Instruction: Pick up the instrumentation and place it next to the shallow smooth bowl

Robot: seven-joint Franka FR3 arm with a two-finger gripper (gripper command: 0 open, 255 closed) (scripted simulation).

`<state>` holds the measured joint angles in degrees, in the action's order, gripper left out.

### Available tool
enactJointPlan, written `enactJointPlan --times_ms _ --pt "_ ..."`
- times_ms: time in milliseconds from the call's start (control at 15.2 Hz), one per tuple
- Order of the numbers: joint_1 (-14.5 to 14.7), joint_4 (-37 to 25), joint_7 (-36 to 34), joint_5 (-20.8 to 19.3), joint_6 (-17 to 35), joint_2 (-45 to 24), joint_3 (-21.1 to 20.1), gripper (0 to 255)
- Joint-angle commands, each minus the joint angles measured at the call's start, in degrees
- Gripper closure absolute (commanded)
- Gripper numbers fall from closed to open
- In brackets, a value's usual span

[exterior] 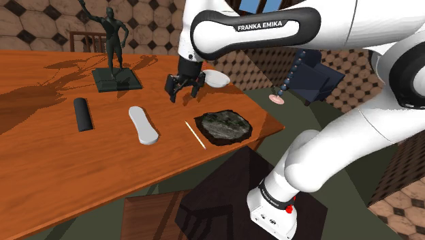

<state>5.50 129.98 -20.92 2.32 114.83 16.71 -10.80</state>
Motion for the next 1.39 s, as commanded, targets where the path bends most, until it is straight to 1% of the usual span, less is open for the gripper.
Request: enactJointPlan --times_ms 0,396,726,792,1254,1320 --pt "0.23 -2.21 -2.05 -0.25 2.2 -4.63 -1.15 0" --pt "1.45 -9.22 -8.11 -2.17 6.95 -17.21 -3.7 0" --pt "3.28 -17.11 -13.0 -4.69 9.21 -28.15 -4.63 0" --pt "3.38 -17.37 -13.13 -4.76 9.25 -28.47 -4.61 0" --pt "3.71 -15.13 -13.85 -5.83 14.4 -31.48 -4.31 0" --pt "3.71 -15.12 -13.84 -5.83 14.4 -31.47 -4.31 0"
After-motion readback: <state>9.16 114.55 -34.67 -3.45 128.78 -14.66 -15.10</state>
